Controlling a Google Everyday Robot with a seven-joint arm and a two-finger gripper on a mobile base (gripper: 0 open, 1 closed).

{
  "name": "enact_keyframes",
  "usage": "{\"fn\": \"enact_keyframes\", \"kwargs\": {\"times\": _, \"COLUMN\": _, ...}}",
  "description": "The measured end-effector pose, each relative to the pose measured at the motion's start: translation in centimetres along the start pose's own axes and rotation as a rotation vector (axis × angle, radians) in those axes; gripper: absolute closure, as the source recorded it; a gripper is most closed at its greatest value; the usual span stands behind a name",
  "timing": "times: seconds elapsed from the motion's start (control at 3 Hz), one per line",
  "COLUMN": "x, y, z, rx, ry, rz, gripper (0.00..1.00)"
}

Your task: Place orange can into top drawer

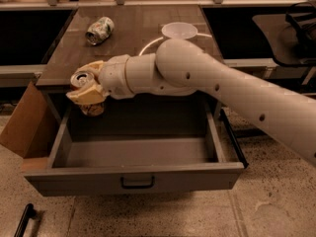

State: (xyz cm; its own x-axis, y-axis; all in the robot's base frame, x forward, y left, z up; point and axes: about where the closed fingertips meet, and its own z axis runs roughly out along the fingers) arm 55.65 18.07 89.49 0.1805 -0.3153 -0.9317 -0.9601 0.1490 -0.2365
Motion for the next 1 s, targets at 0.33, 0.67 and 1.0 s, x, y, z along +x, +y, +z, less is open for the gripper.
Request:
{"fn": "enact_keyframes", "kwargs": {"times": 0.33, "x": 2.3, "y": 2.7, "z": 1.3, "rx": -0.01, "ry": 0.011, "rz": 0.03, "gripper": 1.0}}
{"fn": "enact_keyframes", "kwargs": {"times": 0.67, "x": 5.6, "y": 4.8, "z": 2.8, "rx": -0.036, "ry": 0.03, "rz": 0.086, "gripper": 1.0}}
{"fn": "enact_keyframes", "kwargs": {"times": 1.0, "x": 6.2, "y": 4.9, "z": 3.1, "rx": -0.041, "ry": 0.03, "rz": 0.088, "gripper": 1.0}}
